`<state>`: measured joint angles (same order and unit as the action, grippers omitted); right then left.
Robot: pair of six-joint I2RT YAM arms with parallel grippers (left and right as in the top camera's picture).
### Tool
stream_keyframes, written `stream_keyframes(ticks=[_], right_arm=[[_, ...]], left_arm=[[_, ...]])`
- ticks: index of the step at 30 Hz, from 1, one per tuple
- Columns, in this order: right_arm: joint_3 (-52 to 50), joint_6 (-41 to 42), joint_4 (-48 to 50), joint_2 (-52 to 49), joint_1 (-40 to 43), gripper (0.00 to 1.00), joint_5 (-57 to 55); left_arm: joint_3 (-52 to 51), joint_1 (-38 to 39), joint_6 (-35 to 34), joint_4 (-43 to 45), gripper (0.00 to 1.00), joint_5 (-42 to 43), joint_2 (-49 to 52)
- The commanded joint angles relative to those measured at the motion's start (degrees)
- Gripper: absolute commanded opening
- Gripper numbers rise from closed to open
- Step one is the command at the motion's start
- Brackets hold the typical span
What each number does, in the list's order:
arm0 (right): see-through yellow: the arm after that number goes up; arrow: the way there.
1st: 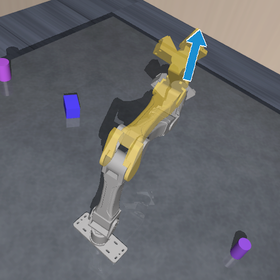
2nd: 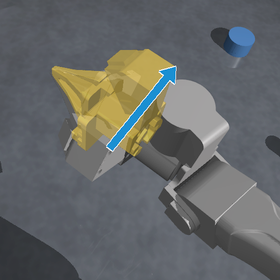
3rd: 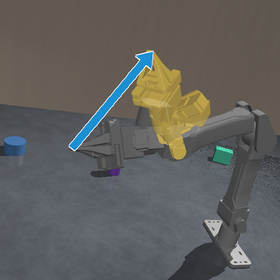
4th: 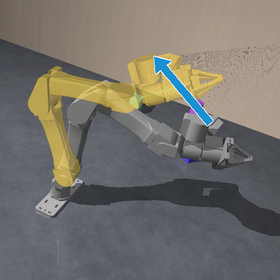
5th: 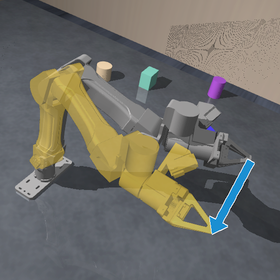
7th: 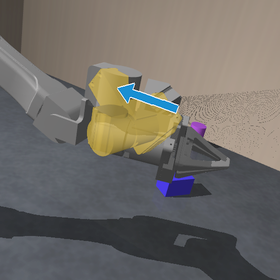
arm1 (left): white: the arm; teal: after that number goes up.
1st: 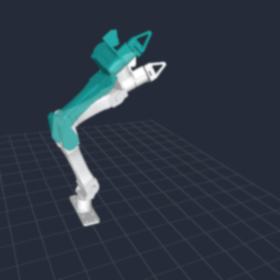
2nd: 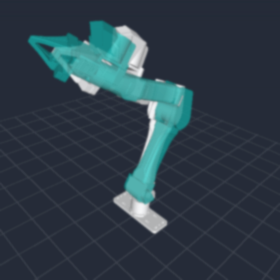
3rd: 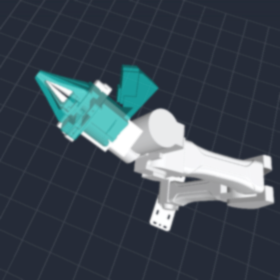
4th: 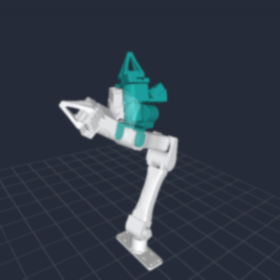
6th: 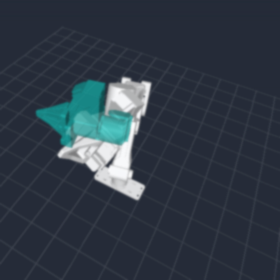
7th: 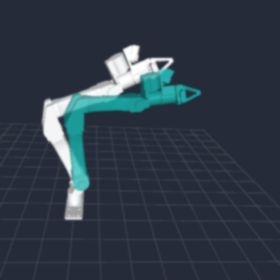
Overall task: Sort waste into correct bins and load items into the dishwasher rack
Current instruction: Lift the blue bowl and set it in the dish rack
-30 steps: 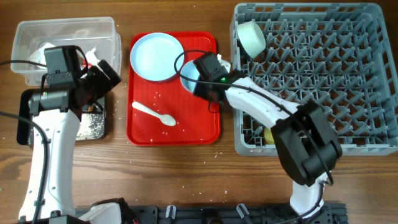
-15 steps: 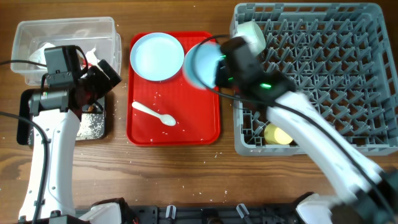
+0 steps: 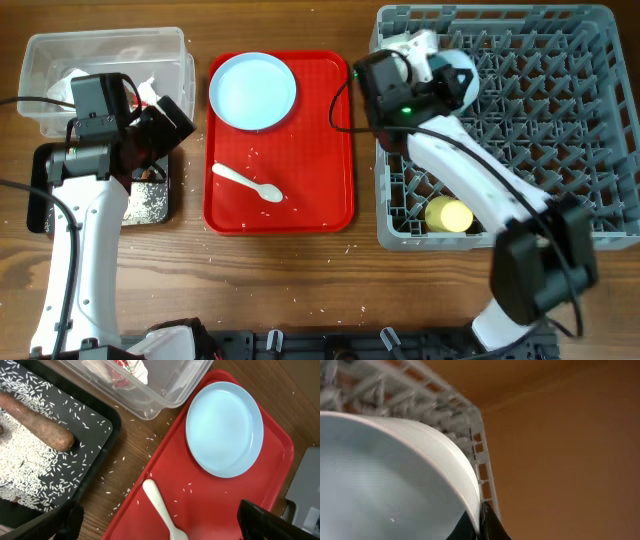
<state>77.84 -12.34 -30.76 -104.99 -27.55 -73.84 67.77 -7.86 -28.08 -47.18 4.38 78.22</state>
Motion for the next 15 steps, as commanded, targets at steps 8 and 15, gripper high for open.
stream_keyframes(ticks=[8,15], right_arm=[[0.4,-5.4,-6.8,-5.4,-7.2,0.04,12.2],[0.4,-5.6,-11.1,-5.4,-10.0,0.37,14.0]], left_arm=[[-0.1,0.3,0.7,0.0,1.00,-0.3,0.3],[0.0,0.3,0.7,0.0,1.00,-0.4,0.3]])
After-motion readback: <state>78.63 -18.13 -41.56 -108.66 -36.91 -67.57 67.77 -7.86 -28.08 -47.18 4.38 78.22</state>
